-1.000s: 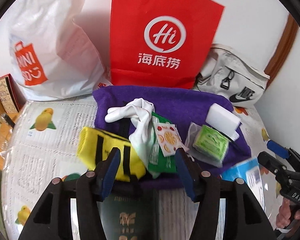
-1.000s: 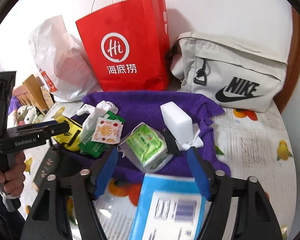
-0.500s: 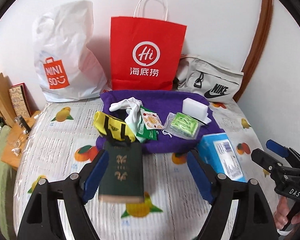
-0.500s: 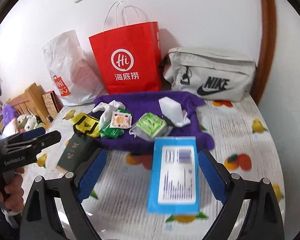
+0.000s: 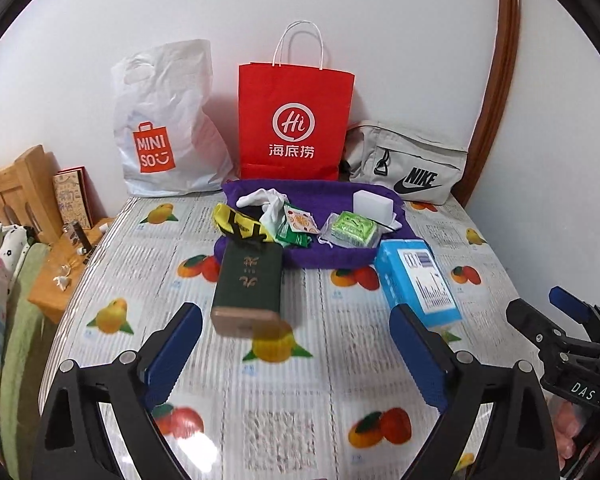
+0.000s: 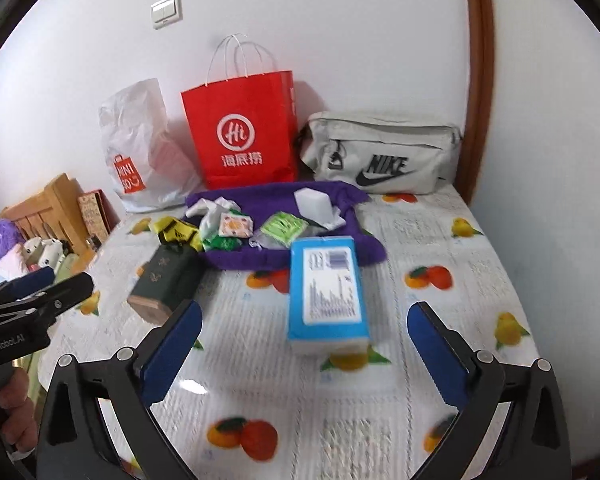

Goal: Organize soft objects

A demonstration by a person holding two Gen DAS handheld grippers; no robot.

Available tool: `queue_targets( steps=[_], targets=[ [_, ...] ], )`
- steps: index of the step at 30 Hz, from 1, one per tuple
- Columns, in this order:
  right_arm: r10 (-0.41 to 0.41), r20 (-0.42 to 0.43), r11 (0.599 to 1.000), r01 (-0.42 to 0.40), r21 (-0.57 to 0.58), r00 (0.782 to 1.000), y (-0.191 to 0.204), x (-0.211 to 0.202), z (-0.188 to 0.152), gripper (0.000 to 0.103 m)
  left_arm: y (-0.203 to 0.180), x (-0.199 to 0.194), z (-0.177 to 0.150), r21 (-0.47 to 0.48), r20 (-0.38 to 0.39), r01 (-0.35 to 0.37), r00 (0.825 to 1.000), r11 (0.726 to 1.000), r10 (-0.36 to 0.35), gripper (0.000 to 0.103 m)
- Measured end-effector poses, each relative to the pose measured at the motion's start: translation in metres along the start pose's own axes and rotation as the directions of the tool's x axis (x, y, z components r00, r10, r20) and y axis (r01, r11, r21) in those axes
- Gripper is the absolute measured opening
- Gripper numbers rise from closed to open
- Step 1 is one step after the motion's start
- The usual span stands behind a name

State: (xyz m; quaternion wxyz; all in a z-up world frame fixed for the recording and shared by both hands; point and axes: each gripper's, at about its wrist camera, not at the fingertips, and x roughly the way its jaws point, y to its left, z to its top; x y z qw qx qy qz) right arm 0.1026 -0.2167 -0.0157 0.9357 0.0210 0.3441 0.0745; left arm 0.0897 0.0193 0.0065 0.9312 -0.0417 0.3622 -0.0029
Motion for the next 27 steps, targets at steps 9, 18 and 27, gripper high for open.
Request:
queue_targets(
  steps=[9, 18, 27],
  targets=[
    [-0.040, 0.028, 0.999, 0.040, 0.004, 0.999, -0.006, -0.030, -0.028, 0.102, -0.003, -0.024, -0.026, 0.004, 0.034, -0.012, 0.999, 1.000, 0.012, 0.095],
    [-0.052, 0.051, 0.998, 0.053, -0.023, 0.997, -0.001, -0.046, -0.037, 0.102, -0.007, -0.035, -0.035, 0.007, 0.045, -0.013, 0.999, 1.000, 0.013, 0.095],
    [-0.048, 0.056, 0.999, 0.049, -0.024, 0.997, 0.001, -0.052, -0.040, 0.103, -0.005, -0.040, -0.039, 0.010, 0.049, -0.026, 0.998, 1.000, 0.026, 0.095]
  ],
)
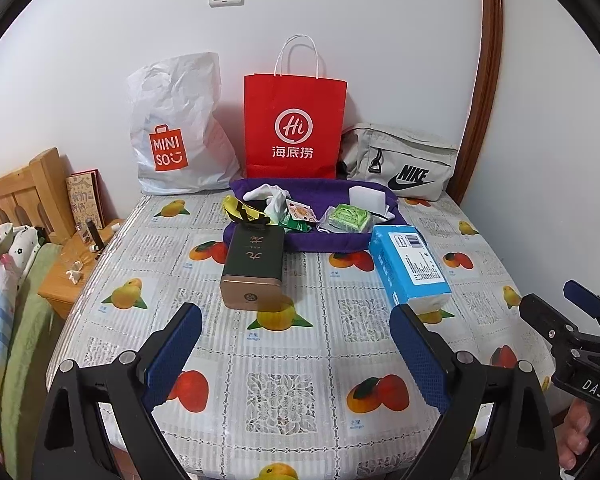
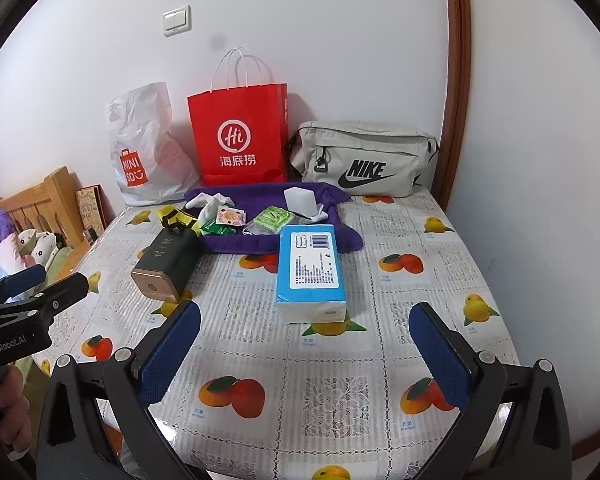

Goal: Organize soft objects

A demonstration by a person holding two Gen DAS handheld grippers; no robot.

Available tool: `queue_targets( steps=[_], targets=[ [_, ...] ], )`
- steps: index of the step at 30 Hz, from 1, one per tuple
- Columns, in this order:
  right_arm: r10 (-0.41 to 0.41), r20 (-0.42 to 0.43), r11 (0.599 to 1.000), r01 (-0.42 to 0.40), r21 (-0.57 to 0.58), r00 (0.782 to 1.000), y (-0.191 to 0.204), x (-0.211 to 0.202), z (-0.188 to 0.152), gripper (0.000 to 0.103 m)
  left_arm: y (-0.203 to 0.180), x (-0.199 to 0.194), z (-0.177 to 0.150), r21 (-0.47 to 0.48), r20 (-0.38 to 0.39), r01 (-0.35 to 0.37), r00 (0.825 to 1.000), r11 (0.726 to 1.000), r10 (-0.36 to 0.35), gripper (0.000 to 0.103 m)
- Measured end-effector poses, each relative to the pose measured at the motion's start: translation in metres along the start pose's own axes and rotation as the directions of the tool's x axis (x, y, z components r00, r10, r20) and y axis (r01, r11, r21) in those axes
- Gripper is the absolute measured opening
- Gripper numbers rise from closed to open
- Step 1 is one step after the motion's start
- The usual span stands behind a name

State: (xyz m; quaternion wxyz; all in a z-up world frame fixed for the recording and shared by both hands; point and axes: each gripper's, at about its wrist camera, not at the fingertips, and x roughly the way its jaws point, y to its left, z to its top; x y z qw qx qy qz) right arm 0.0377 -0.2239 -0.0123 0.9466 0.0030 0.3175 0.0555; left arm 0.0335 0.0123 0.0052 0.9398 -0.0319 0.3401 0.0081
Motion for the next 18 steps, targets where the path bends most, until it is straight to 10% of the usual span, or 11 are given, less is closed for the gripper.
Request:
queue_targets(
  steps=[18],
  targets=[
    [0.007, 0.004, 1.000, -0.007, -0.002, 1.000, 0.0037, -0.0026, -0.0002, 0.103, 0.0005, -0.0051, -0.0002, -0.001, 0.003, -0.005, 1.000, 1.000, 0.005, 0.095]
  ],
)
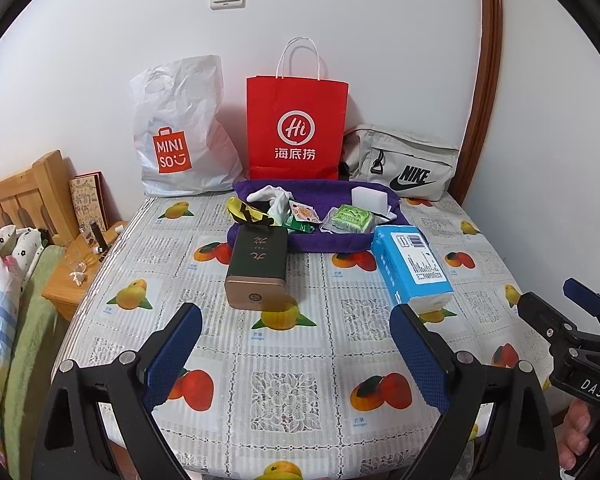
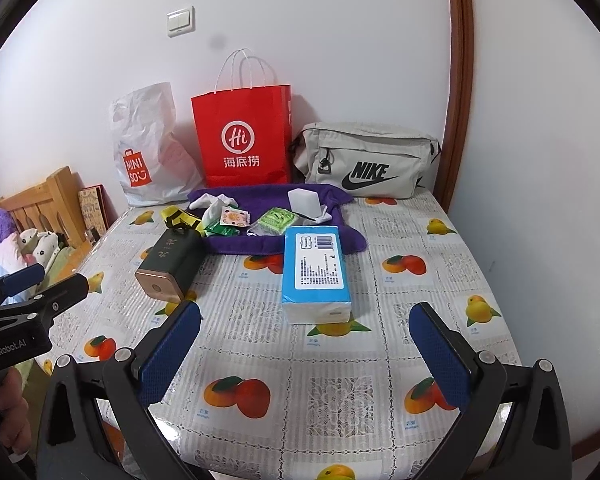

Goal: Organize soft objects

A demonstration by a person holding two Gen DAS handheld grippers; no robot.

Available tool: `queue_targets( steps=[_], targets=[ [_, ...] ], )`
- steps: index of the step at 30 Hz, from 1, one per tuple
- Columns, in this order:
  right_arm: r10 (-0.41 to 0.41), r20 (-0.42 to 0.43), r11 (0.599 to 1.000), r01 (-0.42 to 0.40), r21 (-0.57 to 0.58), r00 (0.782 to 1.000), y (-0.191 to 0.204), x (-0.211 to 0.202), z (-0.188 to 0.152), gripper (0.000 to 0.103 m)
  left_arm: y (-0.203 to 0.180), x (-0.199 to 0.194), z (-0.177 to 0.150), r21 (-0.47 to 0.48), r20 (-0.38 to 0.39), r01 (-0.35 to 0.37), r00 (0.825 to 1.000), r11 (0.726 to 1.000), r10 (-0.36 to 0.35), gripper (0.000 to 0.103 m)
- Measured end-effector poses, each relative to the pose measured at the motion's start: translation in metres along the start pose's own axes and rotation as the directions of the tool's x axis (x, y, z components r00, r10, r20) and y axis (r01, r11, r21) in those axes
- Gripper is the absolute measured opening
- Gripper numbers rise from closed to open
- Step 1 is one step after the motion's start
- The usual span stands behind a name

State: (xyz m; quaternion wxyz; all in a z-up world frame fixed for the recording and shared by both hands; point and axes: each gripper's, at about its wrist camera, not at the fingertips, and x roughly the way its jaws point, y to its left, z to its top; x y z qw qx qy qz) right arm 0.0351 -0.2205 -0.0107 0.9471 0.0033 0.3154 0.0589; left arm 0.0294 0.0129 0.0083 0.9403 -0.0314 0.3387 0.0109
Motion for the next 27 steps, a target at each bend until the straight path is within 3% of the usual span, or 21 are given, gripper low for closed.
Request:
queue_targets(
  steps=[27],
  targets=[
    [0.003, 0.003, 1.000, -0.003, 0.013, 1.000, -0.0022, 0.0017, 0.0003, 0.103, -0.0013, 0.0001, -0.0015, 0.013, 0.000, 0.004, 1.000, 1.000, -0.004, 0.095]
  ],
)
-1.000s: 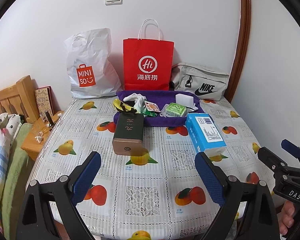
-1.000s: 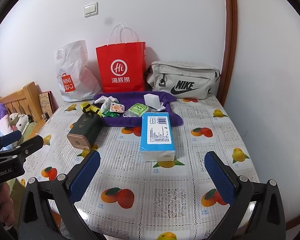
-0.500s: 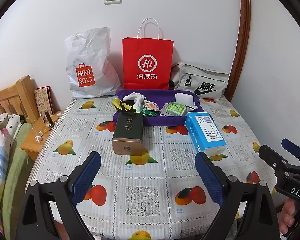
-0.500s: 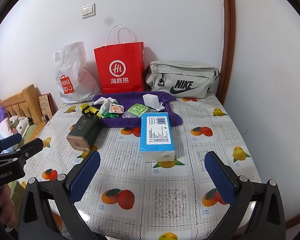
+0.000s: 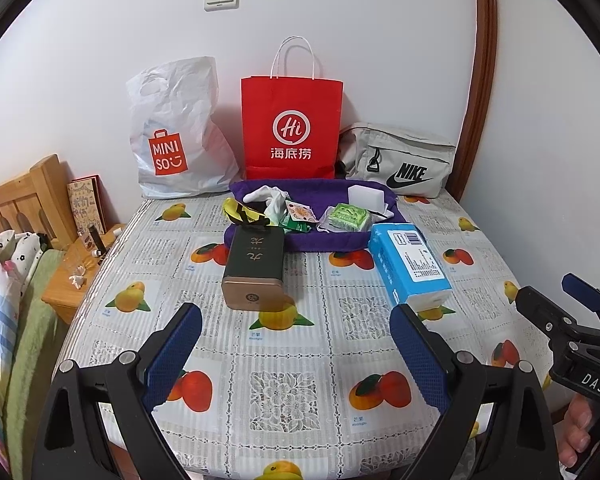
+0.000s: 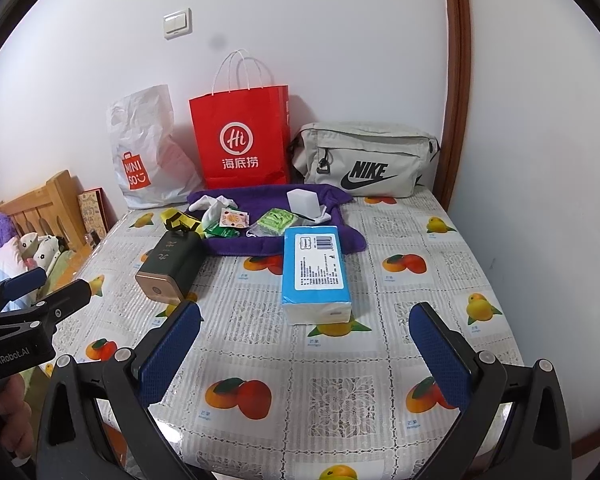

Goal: Organize soft objects

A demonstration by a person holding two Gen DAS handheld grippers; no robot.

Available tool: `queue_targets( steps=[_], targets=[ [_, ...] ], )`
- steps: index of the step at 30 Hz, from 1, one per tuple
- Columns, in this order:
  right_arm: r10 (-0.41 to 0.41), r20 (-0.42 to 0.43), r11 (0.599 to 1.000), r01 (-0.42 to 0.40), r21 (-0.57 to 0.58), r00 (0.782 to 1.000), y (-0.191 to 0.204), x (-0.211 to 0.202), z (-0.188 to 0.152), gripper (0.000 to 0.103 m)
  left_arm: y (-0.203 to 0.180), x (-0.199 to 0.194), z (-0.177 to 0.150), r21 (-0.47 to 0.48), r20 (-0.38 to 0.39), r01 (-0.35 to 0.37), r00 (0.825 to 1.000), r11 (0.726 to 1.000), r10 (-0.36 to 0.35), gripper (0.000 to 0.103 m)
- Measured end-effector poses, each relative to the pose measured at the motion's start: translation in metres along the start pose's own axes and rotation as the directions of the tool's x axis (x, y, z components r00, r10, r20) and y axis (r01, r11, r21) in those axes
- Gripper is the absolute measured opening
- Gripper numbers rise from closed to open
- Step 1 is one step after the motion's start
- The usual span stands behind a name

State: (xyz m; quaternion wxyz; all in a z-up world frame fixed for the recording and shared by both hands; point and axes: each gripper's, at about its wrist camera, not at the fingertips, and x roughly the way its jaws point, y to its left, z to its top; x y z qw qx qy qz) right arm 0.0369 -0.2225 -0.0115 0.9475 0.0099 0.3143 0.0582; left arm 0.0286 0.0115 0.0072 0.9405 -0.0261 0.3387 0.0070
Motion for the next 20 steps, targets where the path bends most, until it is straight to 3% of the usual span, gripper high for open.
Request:
queue_targets(
  steps=[20],
  targets=[
    [0.005, -0.003, 1.000, -0.005, 0.002, 1.000, 0.0001, 0.0017, -0.0010, 0.103, 0.0012, 0.0084, 0.0016, 0.014, -0.011, 0.008, 1.000, 1.000, -0.008, 0.095]
  ],
)
